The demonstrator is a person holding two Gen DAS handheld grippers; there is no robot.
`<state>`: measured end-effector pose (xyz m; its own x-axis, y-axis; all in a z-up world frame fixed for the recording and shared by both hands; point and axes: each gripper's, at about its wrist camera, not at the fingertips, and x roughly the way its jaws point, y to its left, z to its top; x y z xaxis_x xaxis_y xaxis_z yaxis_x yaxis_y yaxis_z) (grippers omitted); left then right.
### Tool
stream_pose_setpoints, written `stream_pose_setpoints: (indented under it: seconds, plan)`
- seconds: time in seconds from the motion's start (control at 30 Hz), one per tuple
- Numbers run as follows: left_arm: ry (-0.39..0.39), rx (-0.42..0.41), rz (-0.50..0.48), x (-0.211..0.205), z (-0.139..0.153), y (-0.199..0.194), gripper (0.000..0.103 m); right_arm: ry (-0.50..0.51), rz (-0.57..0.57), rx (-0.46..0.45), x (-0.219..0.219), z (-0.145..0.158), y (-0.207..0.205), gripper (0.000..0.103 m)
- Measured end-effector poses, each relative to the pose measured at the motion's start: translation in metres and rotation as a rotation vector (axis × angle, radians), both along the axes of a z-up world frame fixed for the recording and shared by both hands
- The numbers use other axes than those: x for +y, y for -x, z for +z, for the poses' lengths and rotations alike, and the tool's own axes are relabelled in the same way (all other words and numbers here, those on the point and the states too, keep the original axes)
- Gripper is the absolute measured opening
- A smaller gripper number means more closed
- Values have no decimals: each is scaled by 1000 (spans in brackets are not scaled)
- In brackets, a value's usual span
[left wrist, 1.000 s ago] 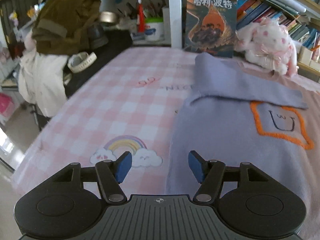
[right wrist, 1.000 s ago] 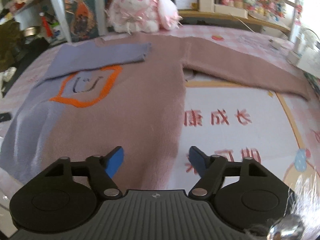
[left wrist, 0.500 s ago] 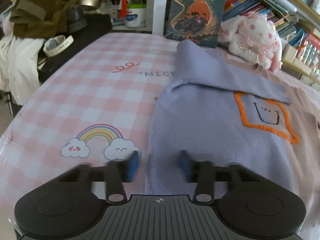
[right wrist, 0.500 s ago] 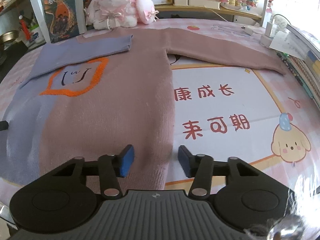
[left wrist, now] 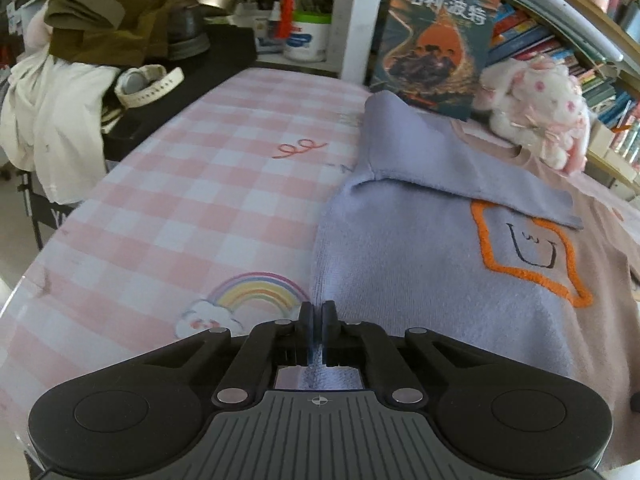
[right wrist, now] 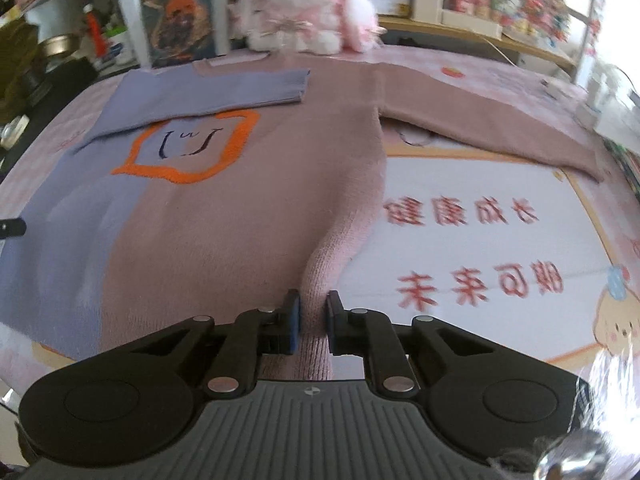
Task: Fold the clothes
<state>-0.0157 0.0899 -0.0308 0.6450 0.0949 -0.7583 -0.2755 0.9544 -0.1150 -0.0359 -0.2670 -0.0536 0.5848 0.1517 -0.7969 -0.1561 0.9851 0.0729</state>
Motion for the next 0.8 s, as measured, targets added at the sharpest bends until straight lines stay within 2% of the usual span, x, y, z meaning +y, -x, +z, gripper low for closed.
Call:
stream_pose_setpoints:
  seconds: [0.1, 0.3, 0.37, 0.43, 0.53, 0.6, 0.67, 0.7, 0.77, 0.8]
  plan:
    - [14, 0, -1, 7, -1, -1, 3, 0, 11, -1, 7, 0, 0, 12]
    - [-27, -7, -36, 2, -4, 1, 4, -6, -1, -3, 10, -1, 2, 12]
    - [-33, -16, -38, 2, -2, 3, 9, 0, -4, -4, 11, -1, 1, 12]
    - [-39, -29, -40, 1, 2, 6, 9, 0, -13, -5, 11, 0, 2, 14]
    - [-52, -52, -53, -2, 12, 13, 10, -14, -37, -14, 9, 5, 4, 27]
    - [-56, -61, -75, -6, 17, 18, 14, -26, -50, -36, 8, 12, 8, 49]
    - [-55, -60, -104, -13, 21, 24, 20, -32, -61, -63, 8, 19, 13, 59]
    - [-56, -60, -115, -16, 22, 26, 22, -30, -65, -75, 9, 22, 16, 63]
    - [-57, -61, -140, -23, 22, 32, 32, -26, -72, -98, 12, 28, 21, 67]
    - [-57, -61, -154, -26, 23, 34, 34, -21, -74, -108, 15, 30, 23, 69]
